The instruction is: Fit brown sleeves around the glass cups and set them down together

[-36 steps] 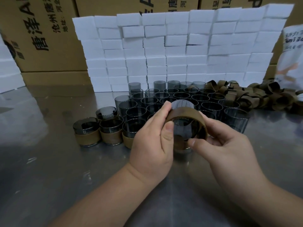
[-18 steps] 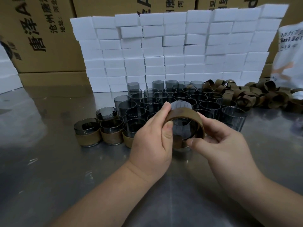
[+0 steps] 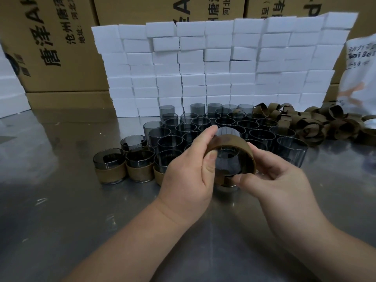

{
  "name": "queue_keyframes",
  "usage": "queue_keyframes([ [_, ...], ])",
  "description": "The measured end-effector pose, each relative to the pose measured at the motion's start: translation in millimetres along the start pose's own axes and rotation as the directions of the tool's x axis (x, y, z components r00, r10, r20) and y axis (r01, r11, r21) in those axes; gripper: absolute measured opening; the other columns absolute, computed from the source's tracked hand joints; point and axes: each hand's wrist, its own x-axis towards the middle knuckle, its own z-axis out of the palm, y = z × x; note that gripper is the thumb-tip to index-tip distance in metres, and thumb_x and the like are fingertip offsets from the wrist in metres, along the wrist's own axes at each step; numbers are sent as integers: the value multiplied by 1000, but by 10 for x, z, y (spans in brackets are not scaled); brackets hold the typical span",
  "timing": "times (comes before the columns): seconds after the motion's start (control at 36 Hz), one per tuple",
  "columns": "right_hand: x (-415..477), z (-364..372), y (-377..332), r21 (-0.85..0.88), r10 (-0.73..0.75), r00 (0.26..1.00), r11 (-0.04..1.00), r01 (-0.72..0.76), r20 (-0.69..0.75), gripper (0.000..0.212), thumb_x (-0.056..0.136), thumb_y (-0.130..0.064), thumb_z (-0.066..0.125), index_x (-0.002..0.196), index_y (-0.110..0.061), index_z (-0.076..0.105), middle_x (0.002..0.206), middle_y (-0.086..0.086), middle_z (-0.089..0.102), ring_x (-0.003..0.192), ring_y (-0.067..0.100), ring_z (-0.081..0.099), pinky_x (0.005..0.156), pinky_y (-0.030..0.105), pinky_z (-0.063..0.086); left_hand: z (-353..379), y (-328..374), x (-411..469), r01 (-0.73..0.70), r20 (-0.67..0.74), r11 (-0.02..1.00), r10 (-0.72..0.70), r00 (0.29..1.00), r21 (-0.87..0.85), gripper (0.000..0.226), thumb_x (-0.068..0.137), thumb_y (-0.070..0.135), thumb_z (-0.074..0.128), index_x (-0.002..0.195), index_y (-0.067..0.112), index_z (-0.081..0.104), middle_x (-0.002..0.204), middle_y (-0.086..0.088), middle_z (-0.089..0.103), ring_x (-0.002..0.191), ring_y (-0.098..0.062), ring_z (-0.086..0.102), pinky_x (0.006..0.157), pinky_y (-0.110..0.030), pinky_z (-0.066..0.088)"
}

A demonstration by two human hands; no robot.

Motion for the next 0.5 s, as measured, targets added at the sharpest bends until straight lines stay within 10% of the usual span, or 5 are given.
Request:
queue_keyframes([
  [0.31, 42, -55, 33, 33, 30, 999, 999, -29, -14, 63, 70, 22, 62, 127, -4, 54, 77, -24, 70, 74, -11, 64, 57, 4, 46, 14, -92, 7, 55, 37, 997, -53, 998, -61, 43, 90, 36, 35, 116, 7, 54, 120, 14, 52, 114, 6, 46, 92, -3, 36],
  [0.5, 73, -92, 37, -48, 31, 999, 998, -33, -29, 60, 70, 14, 66, 123, -13, 62, 99, 3, 66, 73, 0, 58, 69, 12, 49, 4, -114, 10, 46, 13, 997, -46, 999, -60, 43, 89, 34, 38, 114, 6, 58, 116, 17, 53, 113, 2, 51, 92, -5, 39],
])
